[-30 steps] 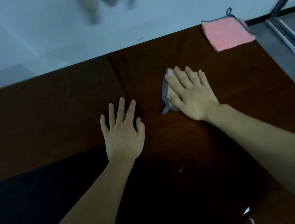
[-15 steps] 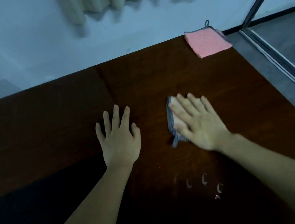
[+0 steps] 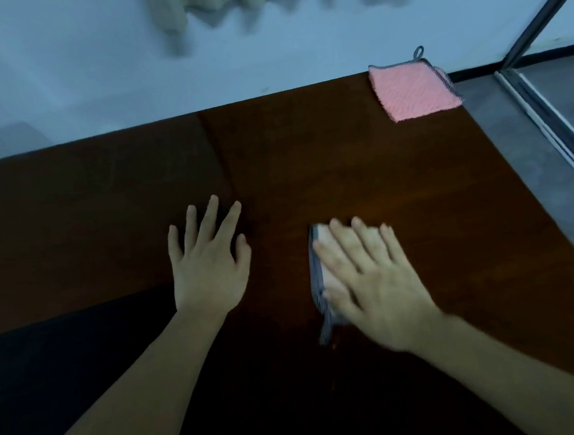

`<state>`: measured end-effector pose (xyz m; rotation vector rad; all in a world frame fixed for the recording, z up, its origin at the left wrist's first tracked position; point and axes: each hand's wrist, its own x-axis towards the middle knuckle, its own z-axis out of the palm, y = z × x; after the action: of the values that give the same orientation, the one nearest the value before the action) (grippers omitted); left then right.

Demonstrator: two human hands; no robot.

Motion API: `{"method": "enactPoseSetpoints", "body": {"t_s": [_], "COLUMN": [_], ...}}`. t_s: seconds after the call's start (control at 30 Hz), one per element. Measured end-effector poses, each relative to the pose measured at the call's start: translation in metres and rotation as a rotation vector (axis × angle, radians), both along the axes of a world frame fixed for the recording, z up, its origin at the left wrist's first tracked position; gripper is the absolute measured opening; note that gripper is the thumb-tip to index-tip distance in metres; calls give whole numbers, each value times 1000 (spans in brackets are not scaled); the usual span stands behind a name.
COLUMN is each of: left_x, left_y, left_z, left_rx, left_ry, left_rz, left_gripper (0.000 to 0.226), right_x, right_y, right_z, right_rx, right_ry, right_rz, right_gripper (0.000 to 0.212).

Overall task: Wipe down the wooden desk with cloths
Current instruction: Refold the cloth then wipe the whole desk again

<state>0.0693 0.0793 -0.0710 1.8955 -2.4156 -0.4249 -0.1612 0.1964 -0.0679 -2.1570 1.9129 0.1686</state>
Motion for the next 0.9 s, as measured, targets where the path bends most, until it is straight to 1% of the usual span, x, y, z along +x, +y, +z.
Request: {"method": "enactPoseSetpoints", "body": {"t_s": [0.07, 0.17, 0.33, 0.43, 0.53, 0.63, 0.77, 0.83, 0.9], "left_x": [-1, -2, -29, -60, -87, -104, -110, -111, -113], "left_y": [0, 2, 8, 8, 6, 5, 8, 9, 9], "left_z": [1, 3, 10, 9, 6, 3, -1, -1, -2], "left_rx": [-4, -26, -28, -24, -11, 15, -3, -11, 0], "left_ry": [6, 10, 70, 110, 136, 154, 83, 63, 54], "left_rz": [5, 9, 19, -7, 2, 18, 18, 23, 26], "left_gripper": [58, 59, 58, 57, 57, 57, 57, 58, 57], "right_x": [-7, -29, -74, -87, -83, -77, -80, -88, -96], "right_y": [20, 3, -96, -129, -111, -59, -4, -6, -27], "right_z": [1, 3, -3, -2, -2, 3, 4, 1, 0], "right_rx": [34, 33, -13, -4, -7, 17, 36, 53, 36], "right_ry": [-10, -20, 53, 33, 36, 39, -16, -23, -20], "right_rz": [70, 109, -99, -138, -123, -38, 108, 153, 148], "right_gripper": [68, 69, 70, 67, 67, 67, 70, 69, 68]}}
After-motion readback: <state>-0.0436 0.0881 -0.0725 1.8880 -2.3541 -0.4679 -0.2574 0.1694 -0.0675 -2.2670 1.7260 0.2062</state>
